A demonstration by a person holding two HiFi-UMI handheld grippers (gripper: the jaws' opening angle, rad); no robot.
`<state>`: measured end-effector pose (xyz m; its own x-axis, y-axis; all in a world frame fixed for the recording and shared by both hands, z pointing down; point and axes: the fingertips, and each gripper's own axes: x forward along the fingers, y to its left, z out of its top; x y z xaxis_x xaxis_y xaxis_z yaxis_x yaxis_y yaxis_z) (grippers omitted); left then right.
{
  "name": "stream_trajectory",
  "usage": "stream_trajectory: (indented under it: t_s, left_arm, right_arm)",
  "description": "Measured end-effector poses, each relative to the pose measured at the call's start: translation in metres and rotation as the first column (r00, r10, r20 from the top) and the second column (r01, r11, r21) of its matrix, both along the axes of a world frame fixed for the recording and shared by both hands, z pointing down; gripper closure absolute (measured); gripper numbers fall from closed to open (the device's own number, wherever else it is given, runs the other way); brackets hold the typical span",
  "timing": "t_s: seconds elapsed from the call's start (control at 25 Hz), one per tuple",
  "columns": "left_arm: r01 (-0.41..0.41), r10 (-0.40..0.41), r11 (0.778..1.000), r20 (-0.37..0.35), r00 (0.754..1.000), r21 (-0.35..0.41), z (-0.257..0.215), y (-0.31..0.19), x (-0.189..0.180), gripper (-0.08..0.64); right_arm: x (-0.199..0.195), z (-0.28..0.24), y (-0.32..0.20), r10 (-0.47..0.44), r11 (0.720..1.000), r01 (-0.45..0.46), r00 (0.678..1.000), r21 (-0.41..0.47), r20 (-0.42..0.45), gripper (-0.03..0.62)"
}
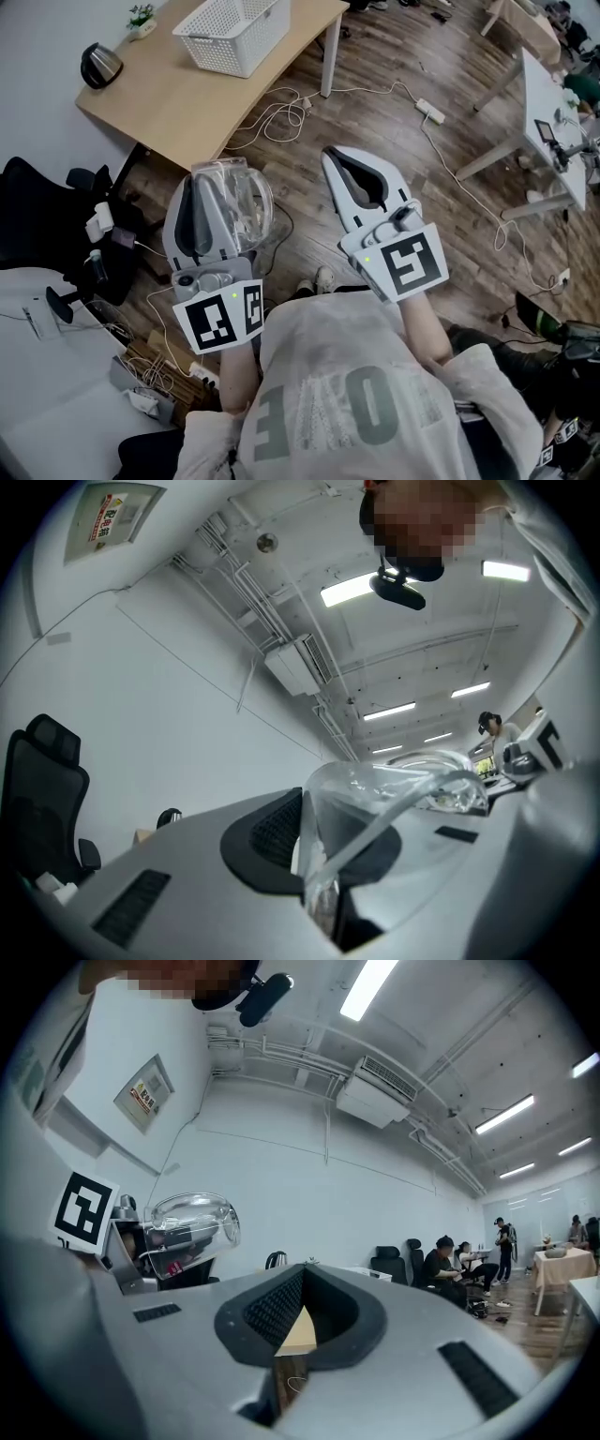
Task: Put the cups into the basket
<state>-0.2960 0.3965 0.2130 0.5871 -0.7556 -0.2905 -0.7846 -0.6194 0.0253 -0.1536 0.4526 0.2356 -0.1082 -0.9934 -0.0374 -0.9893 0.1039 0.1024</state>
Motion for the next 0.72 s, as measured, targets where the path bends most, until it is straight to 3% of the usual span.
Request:
stream_trajectory:
  t_s: [0.28, 0.72]
  left_arm:
    - [0.026, -0.026, 1.0, -0.003, 1.0, -0.016, 0.011, 0.001, 0.016, 0.523]
    - [-0.029, 0.029, 1.0, 0.005, 1.0, -0.003, 0.021, -0.032, 0.072, 0.523]
  right_arm:
    - [0.025, 0.017, 0.006, -0.013, 1.0, 0.013, 1.0, -0.003, 0.007, 0.595]
    - [0.065, 0.028, -0.029, -0.007, 1.0, 0.007, 1.0, -0.002, -0.008, 0.595]
